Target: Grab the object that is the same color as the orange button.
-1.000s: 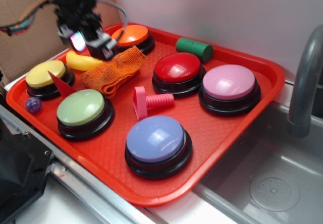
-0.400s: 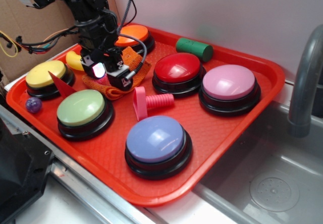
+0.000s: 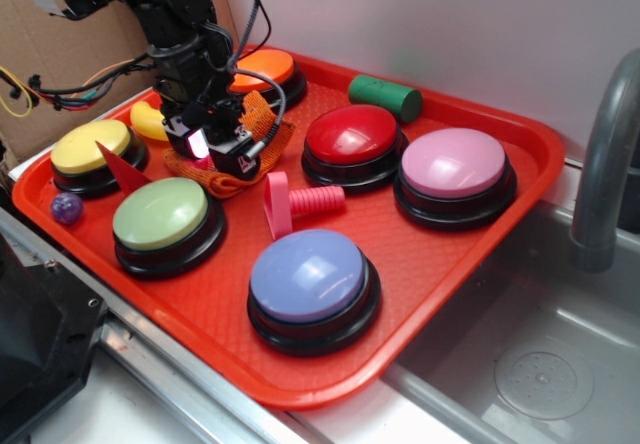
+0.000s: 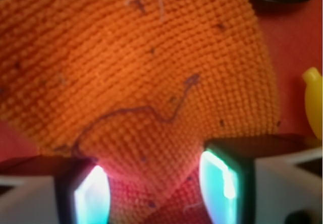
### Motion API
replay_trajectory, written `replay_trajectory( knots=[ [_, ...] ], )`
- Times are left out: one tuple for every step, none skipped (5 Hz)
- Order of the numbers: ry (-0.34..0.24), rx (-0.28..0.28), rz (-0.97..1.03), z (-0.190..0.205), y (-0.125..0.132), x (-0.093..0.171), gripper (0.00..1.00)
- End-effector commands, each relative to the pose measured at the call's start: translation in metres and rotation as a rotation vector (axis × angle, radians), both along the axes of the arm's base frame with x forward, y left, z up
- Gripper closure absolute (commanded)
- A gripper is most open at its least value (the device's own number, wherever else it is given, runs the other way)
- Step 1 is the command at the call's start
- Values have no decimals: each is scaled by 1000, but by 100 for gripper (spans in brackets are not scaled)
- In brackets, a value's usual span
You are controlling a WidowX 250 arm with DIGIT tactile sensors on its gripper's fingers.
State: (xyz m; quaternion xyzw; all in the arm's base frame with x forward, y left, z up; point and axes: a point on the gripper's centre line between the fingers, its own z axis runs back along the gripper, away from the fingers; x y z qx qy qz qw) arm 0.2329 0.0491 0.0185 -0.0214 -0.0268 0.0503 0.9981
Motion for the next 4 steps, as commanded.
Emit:
replay_trajectory(
  knots=[
    [-40, 38, 3, 16, 2, 4, 100],
    [-42, 63, 10, 22, 4, 5, 100],
    [-52, 87, 19, 31, 7, 7, 100],
    [-53, 121, 31, 42, 9, 8, 100]
  ],
)
